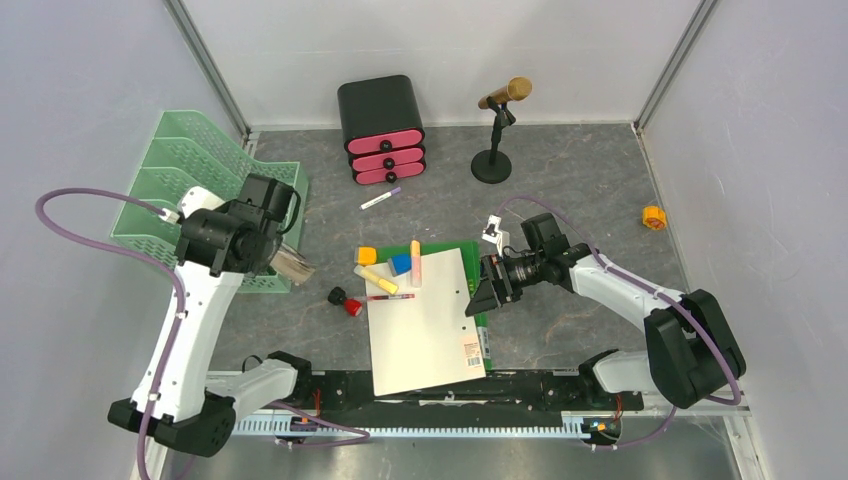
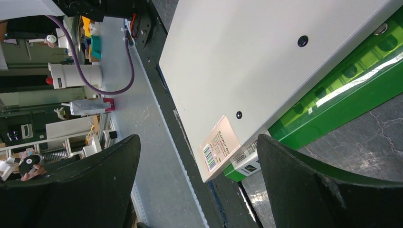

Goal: Organize the desk
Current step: Place the book in the storage box.

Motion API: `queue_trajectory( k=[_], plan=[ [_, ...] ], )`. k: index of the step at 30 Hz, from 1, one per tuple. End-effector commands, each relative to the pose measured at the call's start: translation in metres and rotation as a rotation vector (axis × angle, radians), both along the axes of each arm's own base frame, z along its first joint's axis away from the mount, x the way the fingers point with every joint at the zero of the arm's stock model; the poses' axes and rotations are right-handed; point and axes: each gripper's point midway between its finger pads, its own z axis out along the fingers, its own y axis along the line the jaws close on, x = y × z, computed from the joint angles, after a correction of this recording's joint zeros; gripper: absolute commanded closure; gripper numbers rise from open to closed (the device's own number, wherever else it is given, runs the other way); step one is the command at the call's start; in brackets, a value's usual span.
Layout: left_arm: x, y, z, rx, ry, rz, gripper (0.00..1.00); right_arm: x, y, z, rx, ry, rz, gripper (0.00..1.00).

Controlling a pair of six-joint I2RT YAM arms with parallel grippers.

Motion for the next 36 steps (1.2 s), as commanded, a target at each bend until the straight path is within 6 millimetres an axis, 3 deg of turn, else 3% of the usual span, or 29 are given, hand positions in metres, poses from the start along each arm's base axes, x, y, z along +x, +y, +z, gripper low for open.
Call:
queue_trajectory(
  k=[1, 9, 14, 17, 20, 23, 27, 30, 33, 36],
  plan=[
    [-0.009, 0.023, 0.032, 0.050, -0.121, 0.101, 0.98, 0.004, 0.001, 0.006, 0.013, -0.041, 0.004, 0.02],
    [-0.016, 0.028, 0.044, 0.047, -0.182, 0.116, 0.98, 0.005, 0.002, 0.006, 0.013, -0.040, 0.005, 0.02],
    [-0.008, 0.030, 0.047, 0.109, -0.144, 0.072, 0.98, 0.006, 0.002, 0.005, 0.012, -0.039, 0.006, 0.02],
    [0.009, 0.024, 0.045, 0.167, -0.104, -0.038, 0.98, 0.007, 0.002, 0.005, 0.012, -0.037, 0.007, 0.02],
    [0.033, 0.008, 0.044, 0.230, -0.083, -0.270, 0.98, 0.007, 0.002, 0.005, 0.012, -0.039, 0.007, 0.02],
    [0.050, -0.006, 0.046, 0.266, -0.153, -0.425, 0.98, 0.006, 0.002, 0.003, 0.008, -0.037, 0.008, 0.02],
    [0.058, -0.022, 0.067, 0.310, -0.342, -0.583, 0.98, 0.005, 0.001, 0.002, 0.006, -0.032, 0.009, 0.02],
    [0.060, -0.024, 0.079, 0.352, -0.460, -0.607, 0.98, 0.006, 0.001, 0.000, 0.002, -0.028, 0.007, 0.02],
    [0.066, -0.027, 0.071, 0.397, -0.396, -0.668, 0.98, 0.008, 0.002, 0.000, 0.002, -0.026, 0.010, 0.02],
    [0.074, -0.042, 0.064, 0.408, -0.365, -0.785, 0.98, 0.008, 0.003, 0.001, 0.003, -0.027, 0.009, 0.02]
  ],
)
